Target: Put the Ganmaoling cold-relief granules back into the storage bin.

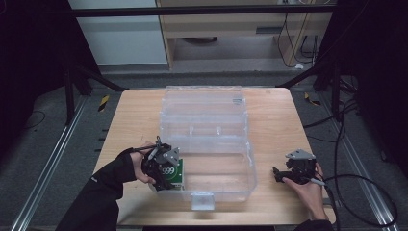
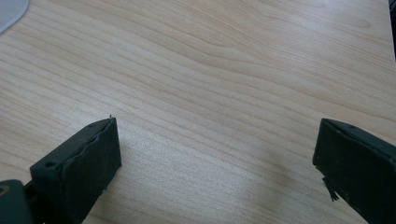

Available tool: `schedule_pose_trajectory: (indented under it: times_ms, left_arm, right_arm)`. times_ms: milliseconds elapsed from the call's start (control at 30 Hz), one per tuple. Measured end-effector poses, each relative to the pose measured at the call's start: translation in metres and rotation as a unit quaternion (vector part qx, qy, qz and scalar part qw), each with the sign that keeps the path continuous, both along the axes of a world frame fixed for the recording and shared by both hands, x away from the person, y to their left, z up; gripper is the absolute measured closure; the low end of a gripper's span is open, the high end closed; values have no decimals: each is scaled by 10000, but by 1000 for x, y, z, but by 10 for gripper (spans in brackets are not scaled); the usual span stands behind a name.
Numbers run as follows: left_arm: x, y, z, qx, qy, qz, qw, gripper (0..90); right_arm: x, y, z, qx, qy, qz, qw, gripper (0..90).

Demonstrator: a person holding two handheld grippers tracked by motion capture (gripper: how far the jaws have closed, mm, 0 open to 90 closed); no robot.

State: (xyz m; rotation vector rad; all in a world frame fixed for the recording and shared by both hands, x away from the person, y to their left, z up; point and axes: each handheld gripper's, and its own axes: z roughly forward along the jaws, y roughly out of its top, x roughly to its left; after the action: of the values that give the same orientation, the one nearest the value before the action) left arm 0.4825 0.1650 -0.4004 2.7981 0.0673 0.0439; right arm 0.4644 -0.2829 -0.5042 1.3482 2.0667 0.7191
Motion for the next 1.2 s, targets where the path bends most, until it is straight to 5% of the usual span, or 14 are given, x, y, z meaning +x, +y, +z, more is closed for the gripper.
schedule_pose_trajectory:
  times_ms: [933, 1200]
  left_arm:
    - [-4, 6, 3, -82, -124, 46, 9999, 127]
    - [-7, 13, 22, -430, -246, 159, 9986, 136]
  right_arm:
    - [0, 0, 0, 22, 34, -7, 10000, 6]
    - [0, 0, 0, 25, 30, -7, 10000, 6]
